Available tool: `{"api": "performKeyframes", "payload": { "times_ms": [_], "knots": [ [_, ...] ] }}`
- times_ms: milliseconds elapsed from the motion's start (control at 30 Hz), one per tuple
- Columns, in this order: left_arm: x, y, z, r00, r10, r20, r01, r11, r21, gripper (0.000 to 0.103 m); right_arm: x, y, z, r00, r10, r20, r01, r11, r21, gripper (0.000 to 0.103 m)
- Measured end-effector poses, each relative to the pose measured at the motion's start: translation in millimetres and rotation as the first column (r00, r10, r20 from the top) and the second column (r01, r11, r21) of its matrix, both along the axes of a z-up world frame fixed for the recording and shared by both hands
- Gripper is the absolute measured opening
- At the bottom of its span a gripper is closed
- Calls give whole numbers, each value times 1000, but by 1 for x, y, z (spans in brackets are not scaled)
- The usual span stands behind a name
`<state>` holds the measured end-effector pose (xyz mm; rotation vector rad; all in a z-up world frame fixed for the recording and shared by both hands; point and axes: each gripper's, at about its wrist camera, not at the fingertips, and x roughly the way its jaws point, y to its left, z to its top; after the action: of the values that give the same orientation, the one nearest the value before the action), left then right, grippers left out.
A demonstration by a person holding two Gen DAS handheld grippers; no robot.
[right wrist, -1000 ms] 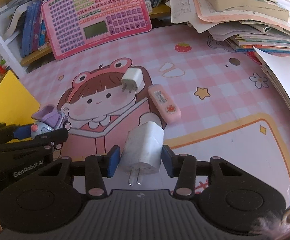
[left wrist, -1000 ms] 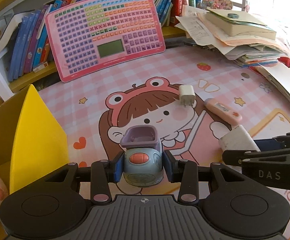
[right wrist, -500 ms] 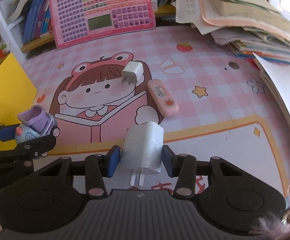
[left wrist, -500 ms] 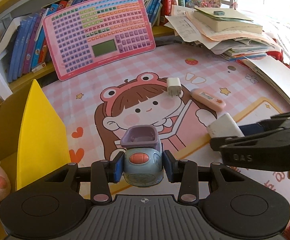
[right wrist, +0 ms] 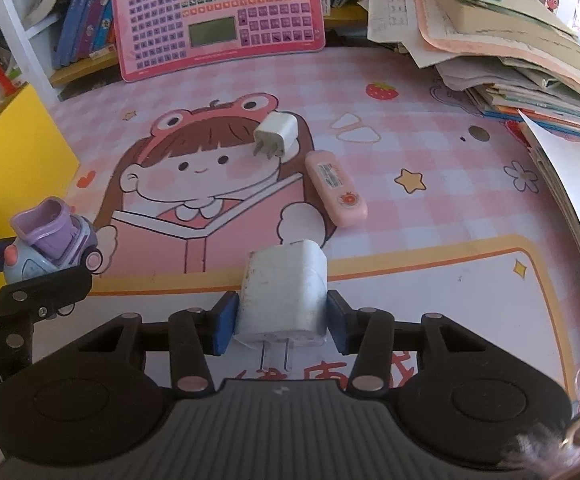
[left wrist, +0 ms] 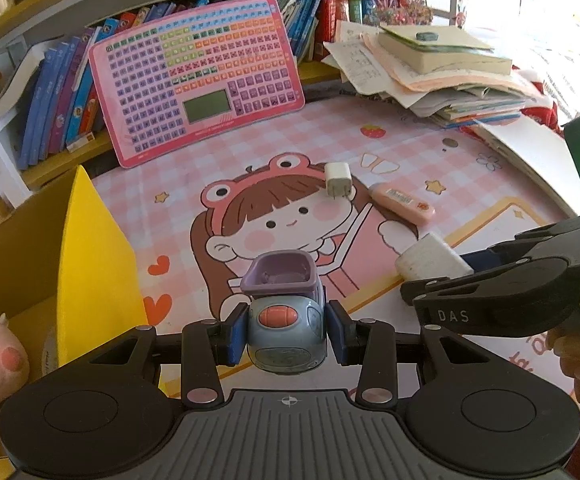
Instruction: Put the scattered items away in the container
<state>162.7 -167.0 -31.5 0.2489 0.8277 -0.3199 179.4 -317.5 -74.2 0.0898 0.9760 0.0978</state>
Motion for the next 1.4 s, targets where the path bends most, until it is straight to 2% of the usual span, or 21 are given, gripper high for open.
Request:
{"api": "performKeyframes", "payload": {
  "times_ms": [633, 933, 1400],
  "knots": [
    [-17, 2, 22, 999, -22, 40, 24, 999, -41, 39, -21, -2, 28, 998, 37, 53, -39, 999, 35, 44],
    [-31, 5, 41, 997, -40, 65, 46, 995, -86, 39, -31, -2, 39, 996, 49, 69, -52, 998, 42, 44],
    [-53, 33, 62, 989, -85, 117, 102, 984, -145, 39, -53, 15, 57, 993, 33, 113, -35, 999, 20, 44]
  ]
}}
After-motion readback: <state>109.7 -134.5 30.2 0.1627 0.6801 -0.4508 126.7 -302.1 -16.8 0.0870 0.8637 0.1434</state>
